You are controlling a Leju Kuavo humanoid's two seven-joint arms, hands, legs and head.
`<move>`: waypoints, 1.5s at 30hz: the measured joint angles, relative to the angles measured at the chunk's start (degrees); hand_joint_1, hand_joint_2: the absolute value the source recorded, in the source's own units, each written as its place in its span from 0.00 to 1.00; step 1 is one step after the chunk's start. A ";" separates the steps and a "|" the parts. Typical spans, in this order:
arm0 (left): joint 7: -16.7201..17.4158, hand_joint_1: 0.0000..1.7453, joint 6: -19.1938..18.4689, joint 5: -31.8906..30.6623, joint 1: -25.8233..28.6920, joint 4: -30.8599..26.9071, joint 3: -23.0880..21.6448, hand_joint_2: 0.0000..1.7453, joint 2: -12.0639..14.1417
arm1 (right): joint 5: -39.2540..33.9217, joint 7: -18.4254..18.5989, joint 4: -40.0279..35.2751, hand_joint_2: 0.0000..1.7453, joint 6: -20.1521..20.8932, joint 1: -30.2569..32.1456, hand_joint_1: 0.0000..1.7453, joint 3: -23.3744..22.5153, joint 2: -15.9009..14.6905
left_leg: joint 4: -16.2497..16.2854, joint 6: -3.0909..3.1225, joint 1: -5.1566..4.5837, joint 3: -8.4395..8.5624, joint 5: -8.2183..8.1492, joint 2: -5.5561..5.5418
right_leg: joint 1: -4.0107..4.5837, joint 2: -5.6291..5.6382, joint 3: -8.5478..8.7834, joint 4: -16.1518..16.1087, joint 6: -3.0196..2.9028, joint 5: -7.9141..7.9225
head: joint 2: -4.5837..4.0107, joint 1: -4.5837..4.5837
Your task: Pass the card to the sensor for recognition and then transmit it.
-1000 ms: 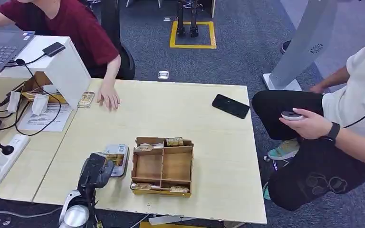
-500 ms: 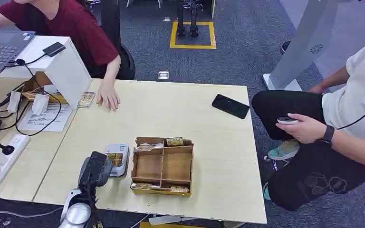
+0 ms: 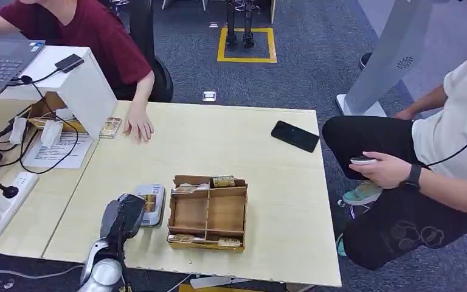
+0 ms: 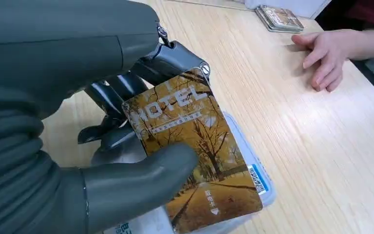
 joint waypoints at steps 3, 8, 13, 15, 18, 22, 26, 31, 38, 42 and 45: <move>0.41 1.00 1.09 -2.49 -0.23 0.96 0.02 1.00 -0.28 | 0.00 -0.13 0.00 1.00 0.00 0.00 0.00 0.28 0.07 | 0.00 0.00 0.00 0.01 0.00 0.00 | 0.00 0.00 0.01 0.00 0.00 0.00 | 0.00 0.00; 1.05 1.00 1.59 -5.18 -0.95 2.62 0.24 1.00 -0.81 | 0.00 -0.46 0.00 1.00 -0.02 -0.02 0.00 0.46 0.13 | 0.00 0.00 0.00 0.05 0.00 -0.01 | 0.00 -0.02 0.07 0.00 0.00 0.00 | 0.00 0.00; 1.07 1.00 1.61 -5.35 -1.22 3.25 0.44 1.00 -1.01 | 0.00 -0.59 0.00 1.00 0.00 -0.02 0.00 0.52 0.15 | 0.00 0.00 0.00 0.07 0.00 -0.01 | 0.00 -0.02 0.09 0.00 0.00 0.00 | 0.00 0.00; 1.05 1.00 1.62 -5.35 -1.30 3.45 0.57 1.00 -1.11 | 0.00 -0.61 0.00 1.00 -0.02 -0.02 0.00 0.55 0.17 | 0.00 0.00 0.00 0.09 0.00 -0.02 | 0.00 -0.02 0.10 0.00 0.00 0.00 | -0.02 0.00; 1.05 1.00 1.62 -5.35 -1.38 3.61 0.59 1.00 -1.25 | 0.00 -0.61 0.00 1.00 -0.02 -0.02 0.00 0.55 0.17 | 0.00 0.00 0.00 0.10 0.00 -0.02 | 0.00 -0.02 0.12 0.00 0.00 0.00 | 0.00 0.00; 1.07 1.00 1.62 -5.50 -1.42 3.65 0.61 1.00 -1.29 | 0.00 -0.63 0.00 1.00 -0.02 -0.02 0.00 0.63 0.20 | 0.00 0.00 0.00 0.11 0.00 -0.02 | 0.00 -0.03 0.14 0.00 0.00 0.00 | -0.02 0.00; 1.33 1.00 1.75 -7.09 -1.64 4.09 0.72 1.00 -1.38 | 0.00 -0.90 0.00 1.00 -0.07 -0.03 0.00 0.96 0.22 | 0.00 0.00 0.00 0.16 0.01 -0.02 | 0.00 -0.03 0.18 0.00 0.00 0.00 | -0.02 0.00; 1.49 1.00 1.77 -8.46 -1.81 4.63 0.98 1.00 -1.64 | 0.00 -1.05 0.00 1.00 -0.13 -0.09 0.00 1.44 0.33 | -0.01 0.00 0.00 0.17 0.00 -0.03 | 0.00 -0.04 0.23 0.00 0.00 0.00 | 0.00 0.00; 1.54 1.00 1.40 -8.59 -1.85 5.49 1.99 1.00 -2.36 | 0.00 -1.20 0.00 1.00 -0.35 -0.28 0.00 1.86 0.50 | -0.01 0.00 -0.01 0.22 0.01 -0.05 | 0.00 -0.07 0.30 0.00 0.00 0.00 | -0.02 0.00; -5.96 1.00 -3.79 4.20 -1.09 5.24 4.05 1.00 -3.10 | -0.02 -1.44 0.02 1.00 -0.72 -0.27 0.00 2.16 0.50 | -0.01 0.00 -0.01 0.24 0.01 -0.05 | 0.00 -0.07 0.31 0.00 0.00 0.00 | -0.02 0.00; -9.86 1.00 -8.96 18.25 0.99 2.28 5.59 1.00 -3.19 | -0.02 -1.90 0.15 1.00 -1.27 -0.22 0.00 2.49 0.50 | -0.01 0.00 0.01 0.22 0.02 -0.05 | 0.01 -0.06 0.25 0.00 0.00 0.00 | -0.02 0.00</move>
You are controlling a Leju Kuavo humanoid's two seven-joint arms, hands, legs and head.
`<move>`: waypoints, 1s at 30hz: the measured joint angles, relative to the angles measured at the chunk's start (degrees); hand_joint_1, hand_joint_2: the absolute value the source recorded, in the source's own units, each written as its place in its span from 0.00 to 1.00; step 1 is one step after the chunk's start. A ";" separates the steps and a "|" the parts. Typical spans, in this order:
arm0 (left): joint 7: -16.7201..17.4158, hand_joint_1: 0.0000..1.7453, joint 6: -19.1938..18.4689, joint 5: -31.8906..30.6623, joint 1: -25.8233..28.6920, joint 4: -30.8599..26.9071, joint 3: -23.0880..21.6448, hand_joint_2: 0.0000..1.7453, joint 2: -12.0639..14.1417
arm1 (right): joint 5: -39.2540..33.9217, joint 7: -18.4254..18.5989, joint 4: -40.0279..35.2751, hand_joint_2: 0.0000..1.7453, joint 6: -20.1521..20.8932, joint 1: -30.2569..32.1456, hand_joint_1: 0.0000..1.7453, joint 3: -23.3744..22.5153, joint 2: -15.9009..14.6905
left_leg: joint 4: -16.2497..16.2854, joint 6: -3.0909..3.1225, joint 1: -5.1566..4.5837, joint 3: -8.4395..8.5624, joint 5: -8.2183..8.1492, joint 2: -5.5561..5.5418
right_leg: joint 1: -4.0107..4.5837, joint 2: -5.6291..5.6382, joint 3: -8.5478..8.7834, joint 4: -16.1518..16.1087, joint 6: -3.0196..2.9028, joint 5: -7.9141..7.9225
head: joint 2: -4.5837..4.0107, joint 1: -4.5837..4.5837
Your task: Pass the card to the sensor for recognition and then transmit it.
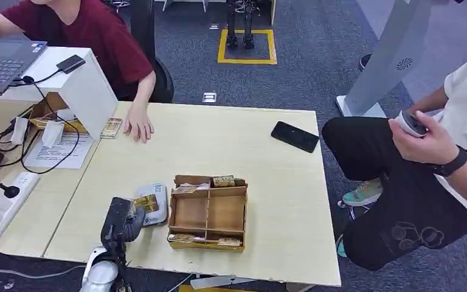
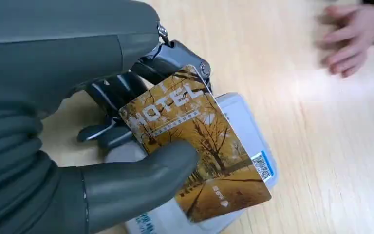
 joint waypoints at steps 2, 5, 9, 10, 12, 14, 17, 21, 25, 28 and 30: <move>-0.46 1.00 -0.97 3.53 0.82 -1.48 0.35 1.00 0.07 | 0.00 -0.07 0.02 1.00 -0.11 -0.02 0.00 0.15 0.00 | 0.00 0.02 0.00 -0.06 0.01 -0.01 | 0.00 -0.02 -0.05 0.00 0.00 0.00 | 0.02 0.00; -2.63 1.00 -2.87 14.49 1.99 -4.47 1.23 1.00 0.57 | 0.00 -0.18 0.02 1.00 -0.20 0.02 0.00 0.31 -0.02 | 0.00 0.02 0.00 -0.14 0.02 0.02 | 0.00 0.03 -0.15 0.00 0.00 0.00 | 0.00 0.00; -4.26 1.00 -3.83 24.26 2.33 -12.04 2.16 1.00 2.84 | -0.02 -0.31 0.09 1.00 -0.22 0.05 0.00 0.33 -0.09 | 0.01 0.02 0.01 -0.20 0.02 0.01 | 0.01 0.02 -0.24 0.00 0.00 0.00 | 0.00 -0.02; -4.92 1.00 -3.59 24.11 2.11 -13.68 2.25 1.00 3.32 | -0.02 -0.31 0.09 1.00 -0.18 0.06 0.00 0.33 -0.09 | 0.00 0.01 0.01 -0.21 0.02 0.00 | 0.01 0.02 -0.25 0.00 0.00 0.00 | 0.00 -0.02; -6.74 1.00 -1.66 22.39 1.30 -16.50 2.49 1.00 4.32 | -0.02 -0.33 0.09 1.00 -0.11 0.03 0.00 0.33 -0.09 | 0.00 0.01 0.01 -0.22 0.02 -0.01 | 0.01 0.00 -0.24 0.01 0.00 0.00 | 0.00 -0.02; -8.29 1.00 1.29 20.30 -0.08 -18.11 2.82 1.00 4.90 | 0.00 -0.33 0.09 1.00 -0.11 0.00 0.00 0.46 -0.09 | 0.00 0.01 0.01 -0.23 0.02 -0.01 | 0.01 0.00 -0.23 0.01 0.00 0.00 | 0.02 -0.02; -10.84 1.00 5.68 15.84 -2.19 -18.76 3.08 1.00 5.48 | 0.00 -0.33 0.09 1.00 0.13 -0.06 0.00 0.77 -0.09 | 0.00 0.03 0.00 -0.23 0.04 -0.01 | 0.00 0.01 -0.23 0.01 0.00 0.01 | 0.02 0.00; -12.57 1.00 10.63 7.04 -5.03 -18.35 3.11 1.00 6.47 | 0.00 -0.33 0.09 1.00 0.70 -0.13 0.00 1.58 -0.20 | 0.01 0.01 0.00 -0.23 0.06 -0.01 | 0.00 0.00 -0.23 0.01 0.01 0.01 | 0.02 0.00; -13.09 1.00 18.56 -6.92 -8.95 -14.67 3.37 1.00 8.56 | 0.00 -0.42 0.09 1.00 1.70 -0.47 0.00 3.13 -0.48 | 0.01 -0.01 0.01 -0.23 0.07 -0.01 | 0.01 0.02 -0.24 0.02 0.00 0.02 | 0.02 0.00; -13.29 1.00 20.78 -10.58 -11.27 -11.85 3.96 1.00 9.92 | 0.00 -0.46 0.09 1.00 2.21 -0.81 0.00 3.96 -0.63 | 0.01 -0.02 0.01 -0.21 0.08 0.00 | 0.01 0.03 -0.24 0.03 -0.01 0.02 | 0.02 -0.02; -13.44 1.00 20.87 -10.97 -11.83 -10.65 4.07 1.00 10.49 | 0.00 -0.46 0.09 1.00 2.18 -0.95 0.00 4.46 -0.68 | 0.01 -0.02 0.01 -0.22 0.08 -0.01 | 0.01 0.03 -0.24 0.03 -0.01 0.02 | 0.02 0.00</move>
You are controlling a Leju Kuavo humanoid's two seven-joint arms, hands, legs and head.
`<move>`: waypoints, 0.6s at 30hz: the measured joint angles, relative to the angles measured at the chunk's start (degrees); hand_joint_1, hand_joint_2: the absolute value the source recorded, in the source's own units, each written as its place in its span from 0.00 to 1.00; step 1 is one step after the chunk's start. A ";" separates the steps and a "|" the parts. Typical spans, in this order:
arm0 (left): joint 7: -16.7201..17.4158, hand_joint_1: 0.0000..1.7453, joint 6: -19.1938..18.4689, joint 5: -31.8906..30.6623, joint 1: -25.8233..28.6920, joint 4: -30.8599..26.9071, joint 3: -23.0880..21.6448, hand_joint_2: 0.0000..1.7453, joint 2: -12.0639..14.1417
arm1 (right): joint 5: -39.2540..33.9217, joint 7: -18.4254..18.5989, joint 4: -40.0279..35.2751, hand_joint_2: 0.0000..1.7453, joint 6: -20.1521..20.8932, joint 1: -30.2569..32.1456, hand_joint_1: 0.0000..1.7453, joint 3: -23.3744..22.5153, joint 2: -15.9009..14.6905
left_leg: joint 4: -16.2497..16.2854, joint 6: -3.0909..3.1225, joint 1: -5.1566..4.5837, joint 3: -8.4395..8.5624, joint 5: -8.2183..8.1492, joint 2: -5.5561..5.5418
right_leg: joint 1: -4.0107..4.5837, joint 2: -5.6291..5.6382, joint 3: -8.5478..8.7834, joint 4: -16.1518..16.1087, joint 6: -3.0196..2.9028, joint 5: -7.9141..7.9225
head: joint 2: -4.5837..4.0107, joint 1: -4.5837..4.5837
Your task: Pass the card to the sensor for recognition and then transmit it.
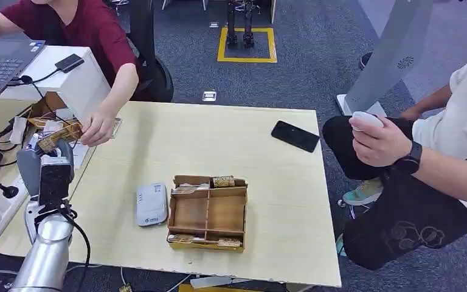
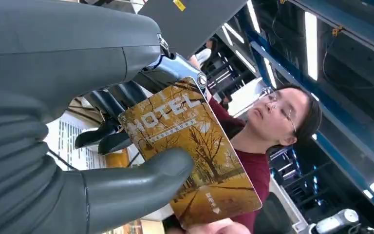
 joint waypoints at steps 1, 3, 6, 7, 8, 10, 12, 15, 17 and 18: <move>-0.02 1.00 0.00 -0.13 -0.17 0.46 0.02 1.00 0.09 | 0.02 0.00 0.00 1.00 0.00 -0.06 0.00 0.17 -0.02 | 0.00 0.00 0.00 0.00 0.00 0.00 | 0.00 0.00 0.00 0.00 0.00 0.00 | -0.02 0.00; -0.02 1.00 0.07 -0.15 -0.41 1.25 0.04 1.00 0.42 | 0.00 0.00 0.00 1.00 0.00 -0.17 0.00 0.37 -0.15 | 0.00 0.00 0.00 -0.01 0.00 0.00 | 0.00 0.00 -0.01 0.00 0.00 0.00 | -0.02 0.00; -0.02 1.00 0.07 -0.22 -0.74 2.10 0.04 1.00 0.59 | 0.00 0.00 0.00 1.00 0.00 -0.17 0.00 0.52 -0.20 | 0.00 0.00 -0.01 -0.03 0.00 0.01 | -0.01 0.01 -0.01 0.00 0.00 0.00 | -0.02 0.00; -0.02 1.00 0.07 -0.22 -0.84 2.29 0.04 1.00 0.61 | 0.00 0.00 0.00 1.00 0.00 -0.17 0.00 0.54 -0.22 | 0.00 0.00 -0.01 -0.03 0.00 0.01 | -0.01 0.01 -0.01 0.00 0.00 0.00 | 0.00 0.00; -0.02 1.00 0.13 -0.32 -0.92 2.47 0.05 1.00 0.61 | 0.00 0.00 0.00 1.00 0.00 -0.18 0.00 0.55 -0.22 | 0.00 0.00 -0.02 -0.03 0.00 0.01 | -0.02 0.01 -0.01 0.00 0.00 0.00 | 0.00 0.00; 0.09 1.00 1.86 -3.62 -1.09 2.93 0.07 1.00 0.81 | 0.00 -0.04 0.00 1.00 0.04 -0.19 0.00 0.59 -0.24 | 0.00 0.00 -0.01 -0.03 0.00 0.01 | -0.01 0.01 -0.01 0.00 0.00 0.00 | -0.02 0.02; 0.20 1.00 3.98 -7.48 -1.36 3.63 0.07 1.00 1.33 | 0.00 -0.28 0.00 1.00 0.11 -0.20 0.00 0.63 -0.31 | 0.00 0.00 -0.01 -0.03 0.00 0.02 | -0.01 0.03 -0.03 0.00 0.00 0.00 | 0.00 -0.02; -0.28 1.00 5.44 -9.11 -1.60 4.50 0.13 1.00 1.77 | 0.00 -0.31 0.00 1.00 0.24 -0.13 0.00 0.83 -0.50 | 0.00 0.00 -0.01 -0.03 0.00 0.03 | -0.01 0.04 -0.05 0.00 0.00 0.00 | 0.00 0.00; -0.55 1.00 5.60 -9.40 -1.60 4.94 0.17 1.00 1.97 | 0.00 -0.31 0.00 1.00 0.26 -0.11 0.00 1.14 -0.63 | 0.00 0.00 0.00 -0.03 -0.01 0.03 | 0.00 0.04 -0.06 0.00 0.00 0.00 | 0.00 0.00; -0.55 0.00 5.60 -9.40 -1.60 5.13 0.22 1.00 1.97 | 0.00 -0.42 0.00 1.00 0.26 -0.10 0.00 1.22 -0.68 | 0.00 0.00 0.00 -0.04 -0.01 0.03 | 0.00 0.04 -0.06 0.00 0.00 0.00 | -0.02 -0.02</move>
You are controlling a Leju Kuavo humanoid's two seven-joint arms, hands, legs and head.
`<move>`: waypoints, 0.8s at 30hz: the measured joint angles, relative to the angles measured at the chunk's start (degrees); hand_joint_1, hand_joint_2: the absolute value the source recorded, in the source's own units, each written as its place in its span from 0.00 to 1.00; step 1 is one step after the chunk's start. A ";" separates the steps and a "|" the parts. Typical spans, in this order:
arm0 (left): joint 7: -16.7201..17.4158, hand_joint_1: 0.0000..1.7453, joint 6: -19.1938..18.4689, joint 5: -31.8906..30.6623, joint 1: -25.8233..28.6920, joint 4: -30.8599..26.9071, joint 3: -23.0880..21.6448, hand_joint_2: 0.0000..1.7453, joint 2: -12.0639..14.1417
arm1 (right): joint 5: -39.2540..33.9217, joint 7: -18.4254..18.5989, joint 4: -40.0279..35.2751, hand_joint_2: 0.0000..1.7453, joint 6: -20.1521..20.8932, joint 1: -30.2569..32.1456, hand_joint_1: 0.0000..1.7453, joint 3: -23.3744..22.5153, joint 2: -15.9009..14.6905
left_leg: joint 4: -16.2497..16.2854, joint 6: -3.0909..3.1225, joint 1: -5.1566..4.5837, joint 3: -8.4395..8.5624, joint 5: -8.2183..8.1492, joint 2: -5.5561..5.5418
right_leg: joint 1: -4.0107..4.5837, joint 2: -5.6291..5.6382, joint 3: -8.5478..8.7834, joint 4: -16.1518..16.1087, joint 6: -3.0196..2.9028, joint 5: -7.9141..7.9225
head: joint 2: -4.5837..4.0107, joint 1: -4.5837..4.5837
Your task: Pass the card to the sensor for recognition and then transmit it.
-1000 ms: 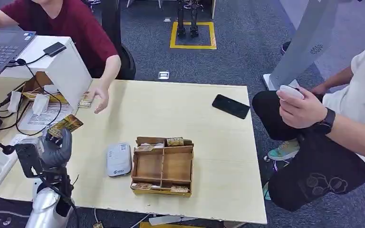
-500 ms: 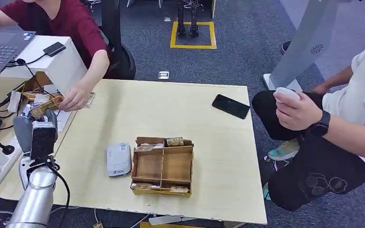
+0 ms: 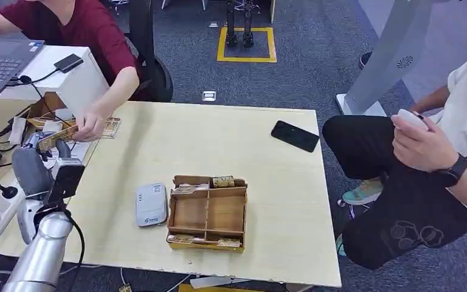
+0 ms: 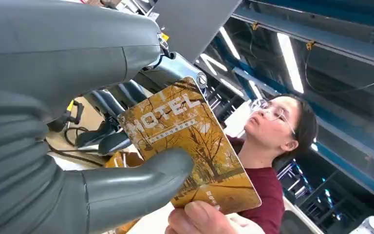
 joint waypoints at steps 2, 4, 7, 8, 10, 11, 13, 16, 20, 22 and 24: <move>-0.07 0.00 -0.15 0.15 0.01 0.42 0.22 1.00 0.00 | -0.02 -0.24 0.00 1.00 -0.02 0.00 0.00 0.13 -0.13 | 0.00 0.00 0.00 -0.01 0.00 0.00 | 0.00 0.00 0.00 0.00 0.00 0.00 | 0.00 0.00; -0.13 0.00 -0.48 1.35 0.07 0.61 0.59 1.00 -0.02 | -0.02 -0.26 0.00 1.00 -0.04 -0.01 0.00 0.28 -0.13 | 0.00 0.00 0.00 -0.01 0.00 0.00 | 0.00 0.00 0.00 0.00 0.00 0.00 | 0.00 0.02; 1.77 0.00 -5.41 6.04 0.46 0.59 1.01 1.00 -0.28 | -0.22 0.00 0.00 1.00 -0.24 0.03 0.00 0.28 -0.13 | 0.00 0.00 -0.01 -0.01 0.00 -0.01 | -0.01 -0.01 0.01 0.00 0.00 0.00 | 0.02 0.02; 1.99 0.00 -7.48 7.68 0.99 0.37 1.09 1.00 -0.50 | -0.28 0.07 0.00 1.00 -0.37 0.10 0.00 0.28 -0.13 | 0.00 0.00 -0.01 -0.01 0.00 -0.01 | -0.01 -0.01 0.01 0.00 0.00 0.00 | 0.00 0.00; 1.53 0.00 -11.66 10.57 3.29 -1.93 1.07 1.00 -0.92 | -0.46 0.28 0.00 1.00 -0.42 0.37 0.00 0.28 -0.13 | 0.00 0.00 -0.01 -0.01 0.00 0.04 | -0.01 0.04 0.01 0.00 0.00 0.00 | 0.02 0.02; 0.87 0.00 -13.01 11.35 4.85 -3.61 1.07 1.00 -1.03 | -0.52 0.46 0.00 1.00 -0.42 0.60 0.00 0.28 -0.13 | 0.00 0.01 -0.01 0.00 -0.01 0.08 | -0.01 0.10 -0.01 0.00 0.00 0.00 | 0.00 0.00; -0.68 0.00 -15.11 11.67 8.35 -7.64 1.05 1.00 -1.11 | -0.74 0.55 0.02 1.00 -0.37 1.06 0.00 0.26 -0.15 | 0.00 -0.01 -0.01 -0.01 -0.05 0.10 | -0.01 0.15 -0.05 -0.01 0.01 0.00 | 0.00 0.00; -2.53 0.00 -16.87 10.65 13.07 -13.71 0.77 1.00 -1.11 | -1.27 0.35 0.09 1.00 -0.44 1.51 0.00 0.20 -0.15 | 0.00 0.00 -0.01 -0.06 -0.11 0.09 | -0.01 0.15 -0.10 -0.02 0.01 -0.02 | 0.00 0.02; -4.88 0.00 -15.84 5.37 18.15 -20.11 -0.92 1.00 -1.07 | -1.62 -0.35 0.09 1.00 -0.46 1.60 0.00 0.06 -0.24 | 0.00 0.00 -0.01 -0.08 -0.13 0.08 | -0.01 0.13 -0.10 -0.03 0.04 -0.05 | 0.00 0.02; -5.98 0.00 -13.23 0.69 19.96 -22.48 -1.94 1.00 -0.98 | -1.66 -0.50 0.09 1.00 -0.44 1.60 0.00 -0.07 -0.24 | 0.00 0.00 -0.01 -0.06 -0.12 0.08 | -0.01 0.13 -0.10 -0.03 0.04 -0.04 | 0.00 0.00; -6.93 0.00 -11.47 -2.76 21.60 -24.24 -3.35 1.00 -0.79 | -1.64 -0.55 0.09 1.00 -0.42 1.59 0.00 -0.20 -0.24 | 0.00 0.00 -0.01 -0.06 -0.12 0.08 | -0.01 0.10 -0.08 -0.03 0.04 -0.04 | 0.00 0.04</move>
